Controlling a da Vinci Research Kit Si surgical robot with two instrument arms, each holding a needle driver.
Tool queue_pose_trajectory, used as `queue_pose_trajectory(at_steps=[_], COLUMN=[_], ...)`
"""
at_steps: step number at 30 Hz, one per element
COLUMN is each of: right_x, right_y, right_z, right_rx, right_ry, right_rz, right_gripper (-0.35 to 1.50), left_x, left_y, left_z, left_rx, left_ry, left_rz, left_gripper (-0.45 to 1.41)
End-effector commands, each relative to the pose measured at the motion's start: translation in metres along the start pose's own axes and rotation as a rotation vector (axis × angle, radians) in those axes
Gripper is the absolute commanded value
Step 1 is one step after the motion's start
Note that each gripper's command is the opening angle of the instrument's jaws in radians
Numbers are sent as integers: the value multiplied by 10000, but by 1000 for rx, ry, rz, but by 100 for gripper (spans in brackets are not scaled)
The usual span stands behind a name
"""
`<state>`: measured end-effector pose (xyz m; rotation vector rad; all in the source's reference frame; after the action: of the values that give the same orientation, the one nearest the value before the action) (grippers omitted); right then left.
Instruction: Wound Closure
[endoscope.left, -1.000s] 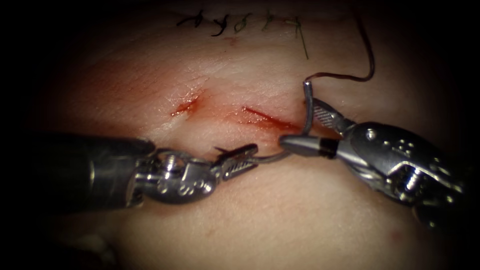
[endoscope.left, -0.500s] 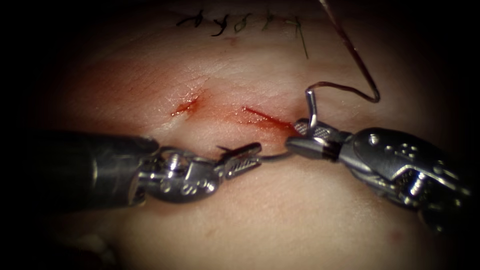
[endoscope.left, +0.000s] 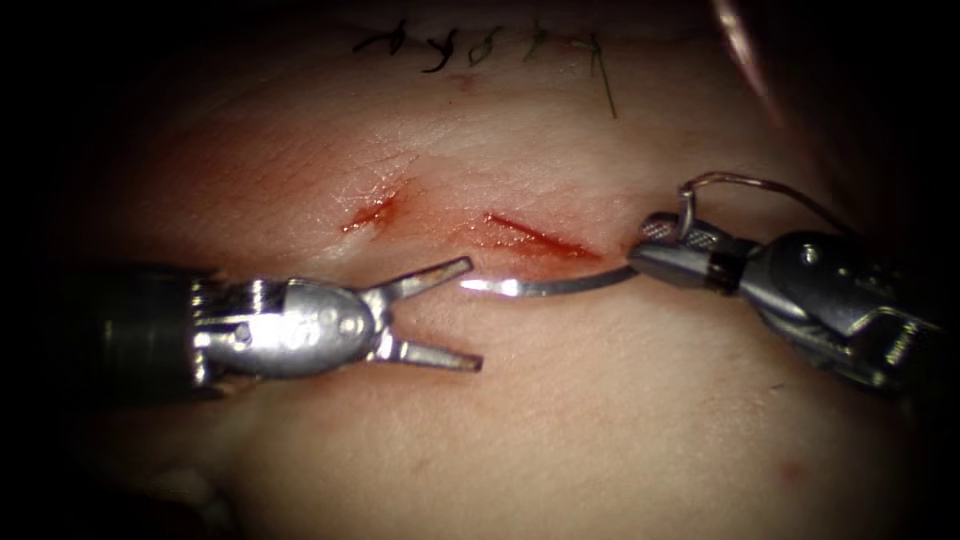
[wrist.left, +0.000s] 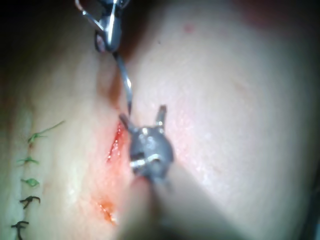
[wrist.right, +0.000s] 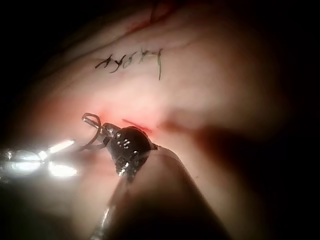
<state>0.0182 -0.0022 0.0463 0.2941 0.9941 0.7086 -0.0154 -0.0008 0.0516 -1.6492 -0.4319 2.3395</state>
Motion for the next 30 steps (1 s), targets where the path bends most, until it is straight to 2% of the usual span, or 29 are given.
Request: queue_pose_trajectory(at_steps=[1, 3, 10, 15, 20, 24, 30], right_x=[-5, -3, 1, 3, 6, 8, 13], right_y=[2, 3, -1, -7, -12, -15, -16], right_z=[9, 12, 25, 33, 36, 41, 49], right_rx=[31, 90, 185, 255, 303, 311, 330], right_ry=[-1, 11, 12, 1, 16, 2, -12], right_rz=[-20, -83, -214, -308, -379, -465, -595], right_gripper=[-35, -35, -35, -35, -35, -35, -35], left_x=[-2, 5, 21, 29, 29, 26, 22], left_y=[-1, -9, -24, -27, -28, -25, -21], left_z=[2, -6, -6, 6, 18, 28, 33], left_rx=[-36, -109, -169, -180, -194, -208, -229], left_ry=[4, 8, -46, -105, -161, -216, -243], left_rz=[-63, -197, -327, -351, -359, -362, -362], left_gripper=[74, 84, 96, 100, 94, 93, 84])
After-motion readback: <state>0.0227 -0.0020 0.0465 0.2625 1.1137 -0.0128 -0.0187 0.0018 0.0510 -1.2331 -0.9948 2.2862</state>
